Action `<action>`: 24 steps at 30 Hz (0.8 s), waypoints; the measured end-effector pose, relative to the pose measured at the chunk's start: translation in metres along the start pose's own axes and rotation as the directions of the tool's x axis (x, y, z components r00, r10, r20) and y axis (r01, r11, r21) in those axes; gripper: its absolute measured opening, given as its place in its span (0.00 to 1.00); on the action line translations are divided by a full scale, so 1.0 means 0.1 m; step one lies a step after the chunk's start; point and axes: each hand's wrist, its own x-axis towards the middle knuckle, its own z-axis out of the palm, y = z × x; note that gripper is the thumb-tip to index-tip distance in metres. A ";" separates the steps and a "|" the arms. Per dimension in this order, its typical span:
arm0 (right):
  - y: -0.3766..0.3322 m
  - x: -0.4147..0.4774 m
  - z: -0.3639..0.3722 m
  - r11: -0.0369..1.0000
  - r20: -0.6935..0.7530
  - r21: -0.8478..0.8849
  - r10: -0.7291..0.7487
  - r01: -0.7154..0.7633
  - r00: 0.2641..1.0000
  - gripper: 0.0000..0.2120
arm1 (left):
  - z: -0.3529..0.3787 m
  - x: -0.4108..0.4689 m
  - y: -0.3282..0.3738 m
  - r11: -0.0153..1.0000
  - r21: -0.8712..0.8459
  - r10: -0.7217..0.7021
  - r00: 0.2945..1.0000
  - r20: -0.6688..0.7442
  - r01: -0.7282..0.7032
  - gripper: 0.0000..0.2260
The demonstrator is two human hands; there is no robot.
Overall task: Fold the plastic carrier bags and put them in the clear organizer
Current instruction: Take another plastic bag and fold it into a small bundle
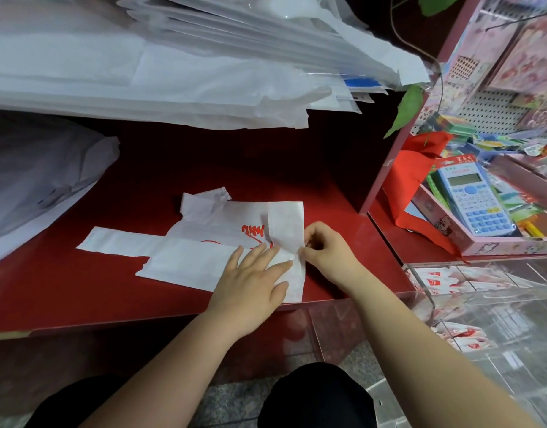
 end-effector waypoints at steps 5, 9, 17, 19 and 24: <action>0.00 -0.07 0.02 0.955 0.063 -0.269 -0.114 0.127 0.991 0.21 | 0.08 -0.12 -0.05 0.995 -0.096 -0.032 0.931 -0.363 -0.003 0.15; 0.05 -0.09 -0.01 0.932 0.075 -0.326 -0.143 0.159 0.987 0.22 | 0.09 -0.19 -0.06 0.995 -0.098 -0.057 0.827 -0.559 0.002 0.21; 0.14 -0.12 0.04 0.895 0.070 -0.361 -0.254 0.262 0.965 0.11 | 0.04 -0.16 -0.13 0.992 -0.027 0.110 0.939 -0.327 -0.125 0.21; 0.10 -0.16 0.04 0.940 0.007 -0.282 -0.199 0.192 0.980 0.11 | 0.06 -0.16 -0.14 0.991 -0.033 0.113 0.936 -0.333 -0.131 0.17; -0.07 -0.37 0.21 0.960 -0.144 -0.266 -0.124 0.082 0.982 0.18 | 0.10 -0.17 -0.12 0.981 -0.068 0.132 0.883 -0.450 -0.181 0.13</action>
